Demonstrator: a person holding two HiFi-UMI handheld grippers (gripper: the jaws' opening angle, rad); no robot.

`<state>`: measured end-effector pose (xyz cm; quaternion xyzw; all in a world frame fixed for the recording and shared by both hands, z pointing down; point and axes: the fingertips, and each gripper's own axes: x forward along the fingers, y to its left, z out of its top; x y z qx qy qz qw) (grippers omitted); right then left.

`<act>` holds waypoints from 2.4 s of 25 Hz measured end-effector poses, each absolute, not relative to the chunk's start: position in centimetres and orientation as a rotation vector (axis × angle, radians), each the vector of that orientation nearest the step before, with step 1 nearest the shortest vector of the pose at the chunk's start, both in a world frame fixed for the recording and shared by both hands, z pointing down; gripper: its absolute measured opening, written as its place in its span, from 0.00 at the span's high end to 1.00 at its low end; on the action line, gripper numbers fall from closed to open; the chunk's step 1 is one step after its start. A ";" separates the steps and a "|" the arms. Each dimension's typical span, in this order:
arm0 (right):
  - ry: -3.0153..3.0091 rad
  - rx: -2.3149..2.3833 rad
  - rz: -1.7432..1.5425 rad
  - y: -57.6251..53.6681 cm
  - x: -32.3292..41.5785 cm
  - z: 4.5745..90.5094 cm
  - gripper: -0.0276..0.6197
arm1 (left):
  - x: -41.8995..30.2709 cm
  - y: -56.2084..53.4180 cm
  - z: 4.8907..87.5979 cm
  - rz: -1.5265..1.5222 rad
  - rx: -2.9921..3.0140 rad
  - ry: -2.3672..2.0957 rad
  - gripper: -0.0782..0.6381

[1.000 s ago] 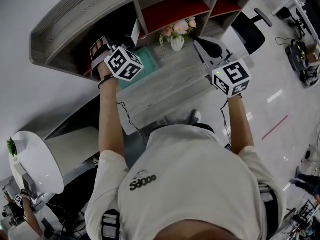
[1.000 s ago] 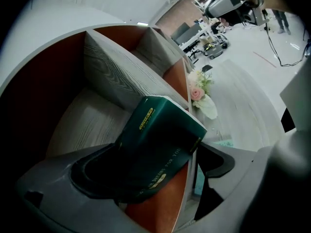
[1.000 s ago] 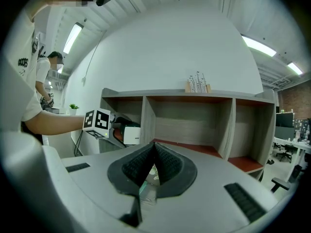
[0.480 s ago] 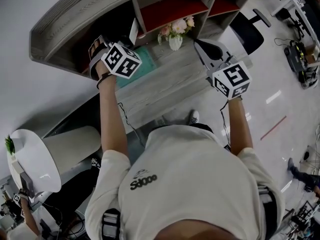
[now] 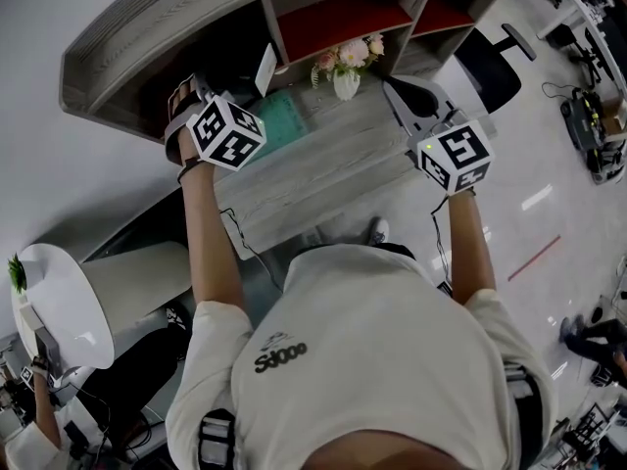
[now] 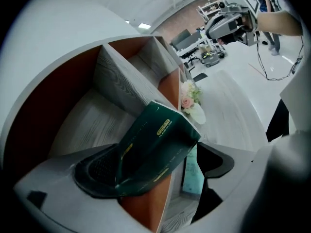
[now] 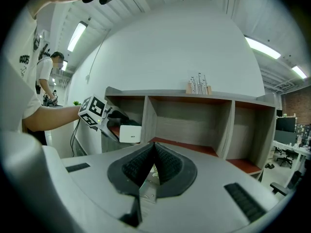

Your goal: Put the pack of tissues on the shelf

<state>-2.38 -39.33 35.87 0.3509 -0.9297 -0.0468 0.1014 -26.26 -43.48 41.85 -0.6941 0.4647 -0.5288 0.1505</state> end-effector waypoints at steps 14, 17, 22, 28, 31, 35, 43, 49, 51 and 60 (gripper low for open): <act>-2.778 1.041 -0.119 -40.0 -2.4 36.0 0.95 | -24.0 -42.9 39.8 -1.320 -2.221 1.285 0.22; -2.780 1.038 -0.121 -40.1 -2.7 36.1 0.95 | -24.1 -43.7 39.9 -1.235 -2.284 1.365 0.33; -2.771 1.048 -0.117 -40.5 -2.7 36.2 0.95 | -24.3 -45.4 39.5 -1.179 -2.275 1.444 0.35; -2.750 1.076 -0.114 -41.1 -2.0 36.5 0.95 | -24.4 -48.5 39.6 -1.151 -2.202 1.616 0.36; -2.738 1.092 -0.112 -41.3 -1.5 36.6 0.95 | -24.5 -49.8 39.4 -1.124 -2.134 1.707 0.36; -2.720 1.119 -0.108 -41.2 -0.6 36.6 0.95 | -25.0 -51.2 38.6 -1.057 -2.016 1.805 0.50; -2.700 1.120 -0.141 -40.9 0.3 35.8 0.95 | -24.7 -49.5 37.4 -0.920 -2.085 1.810 0.56; -2.691 1.078 -0.243 -40.9 -0.5 34.2 0.95 | -23.7 -46.0 35.8 -0.819 -2.208 1.766 0.68; -2.697 1.048 -0.275 -40.8 -1.0 33.6 0.95 | -23.2 -44.6 35.3 -0.796 -2.228 1.742 0.69; -2.756 0.916 -0.423 -40.1 -4.5 30.0 0.95 | -21.9 -38.8 32.0 -0.616 -2.270 1.747 0.87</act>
